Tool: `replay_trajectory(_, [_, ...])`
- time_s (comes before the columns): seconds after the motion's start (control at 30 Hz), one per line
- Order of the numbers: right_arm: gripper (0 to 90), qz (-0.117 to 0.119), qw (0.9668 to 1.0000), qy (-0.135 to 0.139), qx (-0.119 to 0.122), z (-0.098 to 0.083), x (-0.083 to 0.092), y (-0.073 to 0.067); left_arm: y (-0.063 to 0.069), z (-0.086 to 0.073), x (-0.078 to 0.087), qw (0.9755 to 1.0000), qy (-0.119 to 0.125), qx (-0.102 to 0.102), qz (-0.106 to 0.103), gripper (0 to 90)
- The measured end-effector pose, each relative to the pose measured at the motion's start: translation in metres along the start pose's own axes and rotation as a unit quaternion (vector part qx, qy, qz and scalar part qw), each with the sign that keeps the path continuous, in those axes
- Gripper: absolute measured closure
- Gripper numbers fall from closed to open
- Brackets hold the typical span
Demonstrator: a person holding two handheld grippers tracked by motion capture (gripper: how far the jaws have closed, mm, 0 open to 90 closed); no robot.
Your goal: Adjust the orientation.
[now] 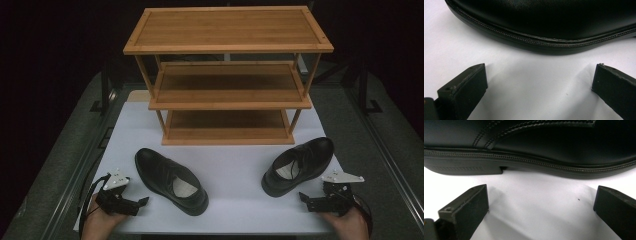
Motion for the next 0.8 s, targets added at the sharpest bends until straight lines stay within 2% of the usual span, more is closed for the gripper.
replay_trajectory(0.43, [0.0,0.000,1.0000,0.001,-0.001,0.000,0.000,0.000,0.001,0.001,0.000,1.0000,-0.001,-0.002,0.002,0.0])
replay_trajectory(0.63, [0.0,0.000,1.0000,0.001,0.000,0.000,0.000,0.000,0.000,0.001,0.008,0.9998,0.015,0.014,0.007,0.0])
replay_trajectory(0.67, [0.0,0.000,1.0000,0.001,0.000,0.000,0.000,0.000,0.000,0.002,0.010,0.9997,0.016,0.015,0.007,0.8])
replay_trajectory(0.8, [0.0,0.001,1.0000,0.001,-0.001,0.000,0.000,0.000,-0.007,0.005,0.019,0.9992,0.029,0.026,0.014,14.2])
Point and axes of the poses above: each handheld gripper's, and its own axes: x roughly backward along the jaws, z roughly out of its top, y roughly to its right, the point moved 2 cm from there along -x, roughly forward along the jaws, and after that the axes turned 5 degrees about -x, right-handed, at the moved point
